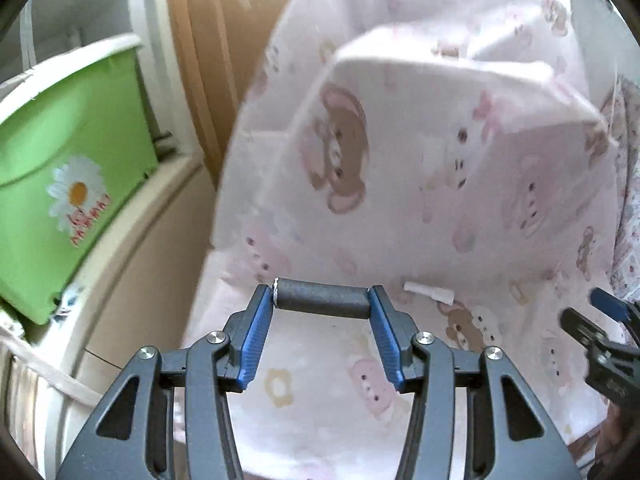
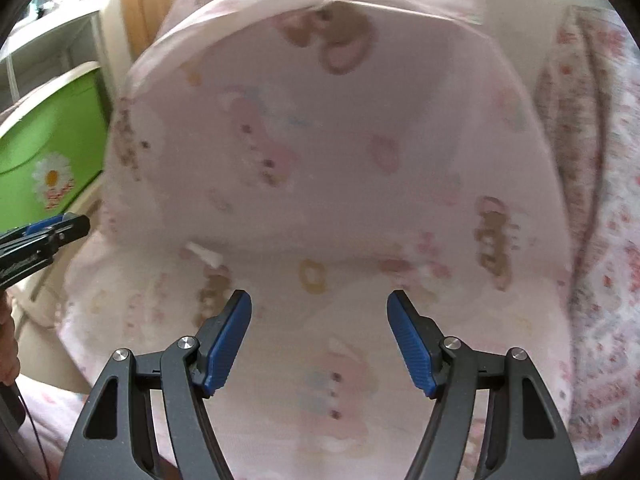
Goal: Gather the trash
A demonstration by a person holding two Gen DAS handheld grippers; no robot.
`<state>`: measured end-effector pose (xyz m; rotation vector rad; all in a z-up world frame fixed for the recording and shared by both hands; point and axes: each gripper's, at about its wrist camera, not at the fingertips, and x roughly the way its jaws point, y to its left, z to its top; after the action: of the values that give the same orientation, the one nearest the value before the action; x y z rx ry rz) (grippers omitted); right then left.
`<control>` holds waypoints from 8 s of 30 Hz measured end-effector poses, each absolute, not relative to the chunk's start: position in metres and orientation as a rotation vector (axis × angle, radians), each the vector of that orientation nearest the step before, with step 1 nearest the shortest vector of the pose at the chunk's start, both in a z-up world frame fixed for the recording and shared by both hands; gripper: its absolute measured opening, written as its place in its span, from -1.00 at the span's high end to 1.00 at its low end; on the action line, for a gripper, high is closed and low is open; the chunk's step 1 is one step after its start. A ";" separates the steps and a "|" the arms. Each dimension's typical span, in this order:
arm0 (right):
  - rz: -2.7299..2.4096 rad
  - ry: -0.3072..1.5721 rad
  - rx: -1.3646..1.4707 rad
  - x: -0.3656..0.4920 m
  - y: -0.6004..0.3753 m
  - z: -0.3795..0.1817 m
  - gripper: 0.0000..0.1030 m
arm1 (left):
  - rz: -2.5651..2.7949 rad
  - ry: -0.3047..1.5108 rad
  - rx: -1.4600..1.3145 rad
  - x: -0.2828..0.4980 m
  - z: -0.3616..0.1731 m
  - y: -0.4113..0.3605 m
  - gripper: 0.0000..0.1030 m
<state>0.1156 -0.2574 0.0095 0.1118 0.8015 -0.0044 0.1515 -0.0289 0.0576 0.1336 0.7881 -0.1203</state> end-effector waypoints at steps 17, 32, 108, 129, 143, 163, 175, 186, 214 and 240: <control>0.243 0.919 -0.073 0.208 -0.170 -0.037 0.18 | -0.032 0.801 0.075 0.173 0.042 0.008 0.07; 0.180 0.896 -0.088 0.221 -0.145 -0.047 0.58 | -0.033 0.801 0.096 0.171 0.039 0.004 0.07; -0.047 1.210 0.102 -0.070 -0.200 -0.072 0.57 | -0.368 1.321 0.184 -0.006 -0.075 -0.072 0.07; -0.069 1.360 0.115 -0.039 -0.211 -0.126 0.57 | -0.345 1.414 0.237 0.011 -0.148 -0.082 0.06; -0.105 1.312 0.150 -0.042 -0.226 -0.116 -0.22 | -0.314 1.366 0.248 0.005 -0.139 -0.080 -0.69; -0.123 0.981 0.167 -0.085 -0.232 -0.011 -0.36 | -0.289 1.019 0.174 -0.021 -0.024 -0.040 -0.74; -0.217 0.798 0.127 -0.104 -0.233 0.019 -0.67 | -0.224 0.825 0.048 -0.033 0.006 -0.002 -0.98; -0.233 0.833 0.159 -0.102 -0.241 0.003 -0.67 | -0.192 0.814 0.140 -0.040 -0.013 -0.013 -0.98; -0.229 0.837 0.147 -0.100 -0.236 0.002 -0.68 | -0.206 0.812 0.147 -0.041 -0.016 -0.019 -0.98; -0.233 0.835 0.147 -0.101 -0.235 0.002 -0.68 | -0.215 0.802 0.165 -0.044 -0.014 -0.021 -0.98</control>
<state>-0.1015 -0.2349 0.0025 0.1472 0.8353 -0.2332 -0.0436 -0.0214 -0.0138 0.1648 0.8018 -0.2148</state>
